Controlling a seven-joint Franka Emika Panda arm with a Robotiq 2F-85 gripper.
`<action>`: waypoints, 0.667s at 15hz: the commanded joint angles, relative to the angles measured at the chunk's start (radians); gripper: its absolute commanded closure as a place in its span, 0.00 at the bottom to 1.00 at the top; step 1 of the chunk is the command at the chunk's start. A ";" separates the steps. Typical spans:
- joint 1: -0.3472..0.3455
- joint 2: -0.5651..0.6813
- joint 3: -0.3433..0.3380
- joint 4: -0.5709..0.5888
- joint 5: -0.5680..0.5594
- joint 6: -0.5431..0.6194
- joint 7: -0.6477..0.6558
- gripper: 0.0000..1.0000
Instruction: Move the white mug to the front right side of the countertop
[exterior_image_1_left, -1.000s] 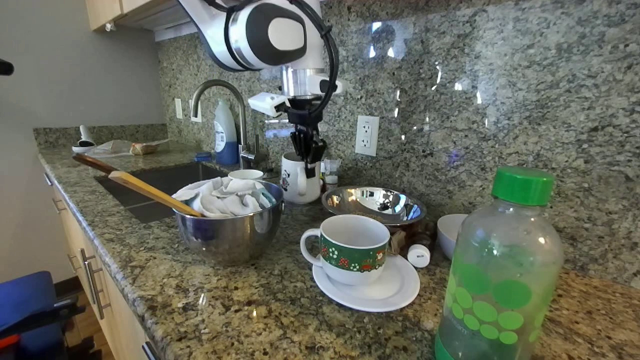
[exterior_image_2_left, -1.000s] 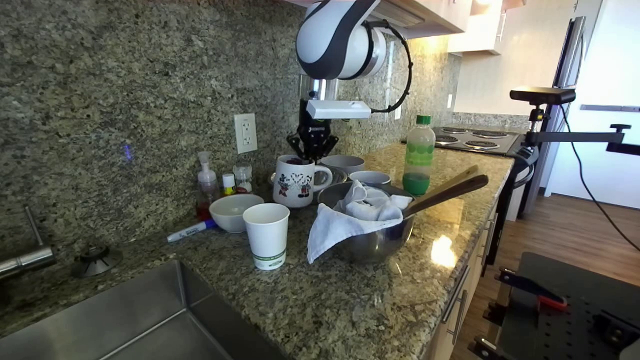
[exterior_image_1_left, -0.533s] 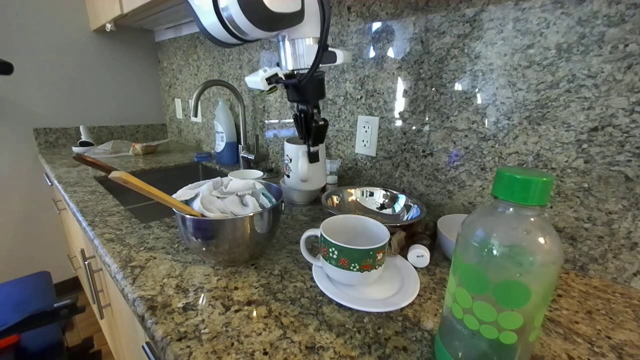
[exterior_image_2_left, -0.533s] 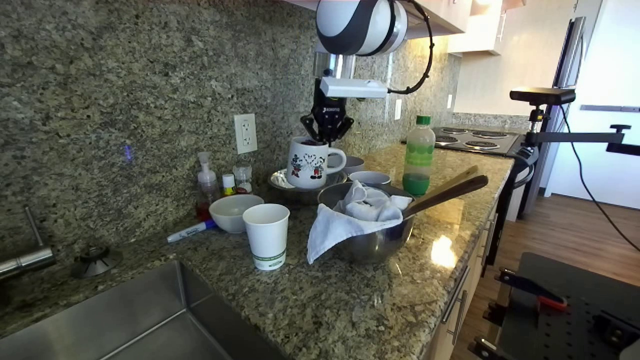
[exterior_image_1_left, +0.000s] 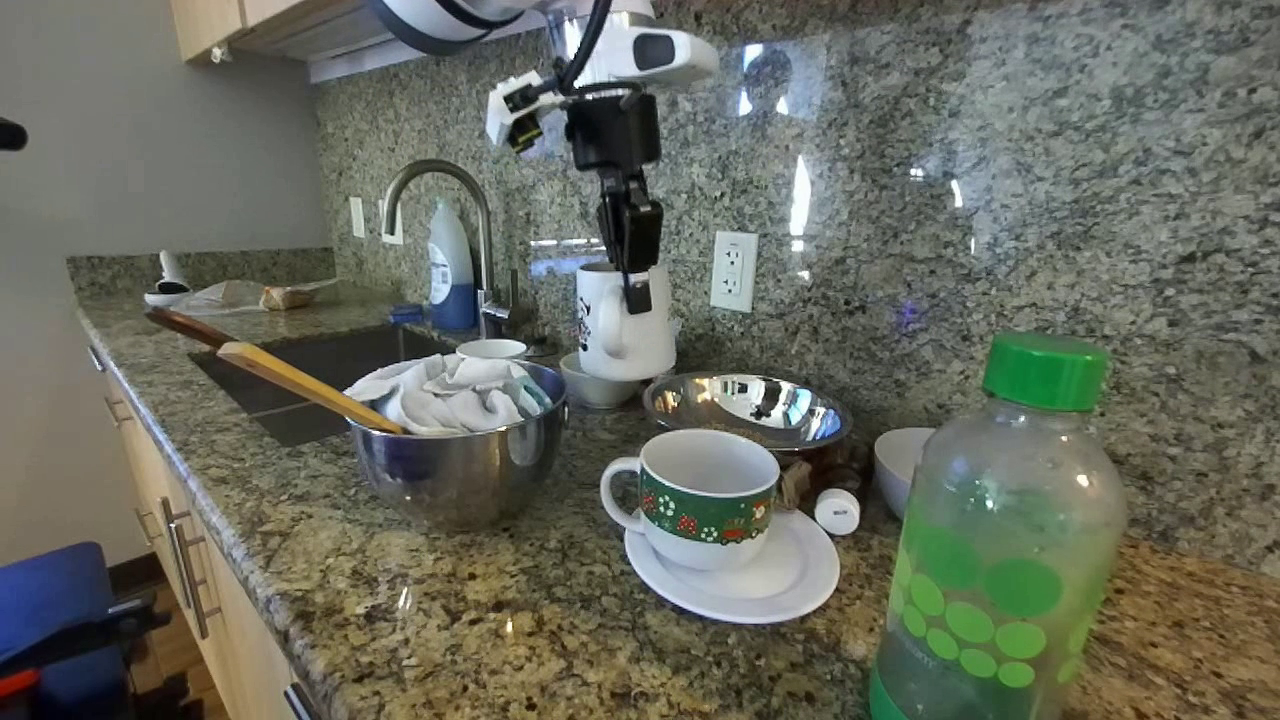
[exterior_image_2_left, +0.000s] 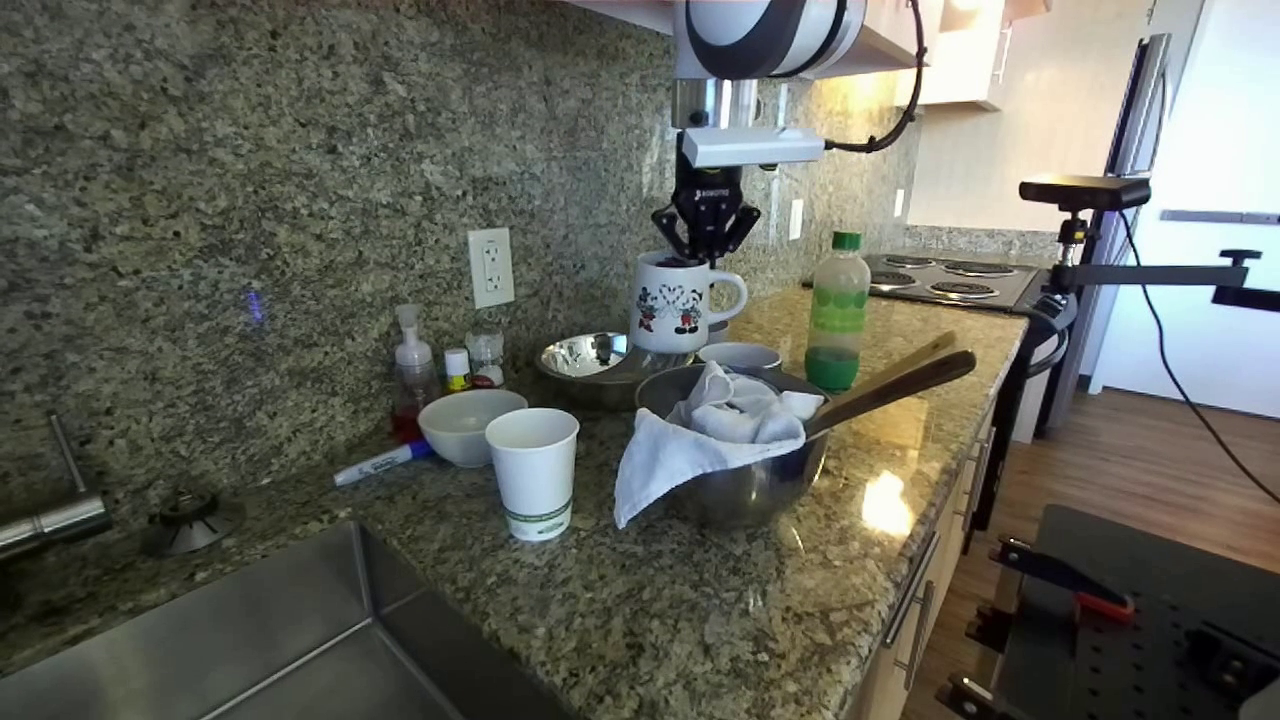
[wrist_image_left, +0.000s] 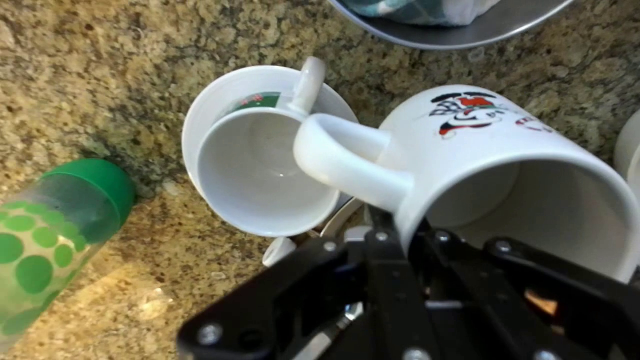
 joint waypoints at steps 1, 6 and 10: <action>-0.040 -0.078 0.002 -0.030 -0.042 -0.047 0.060 0.94; -0.099 -0.105 -0.011 -0.043 -0.054 -0.056 0.075 0.94; -0.142 -0.126 -0.034 -0.065 -0.059 -0.053 0.080 0.94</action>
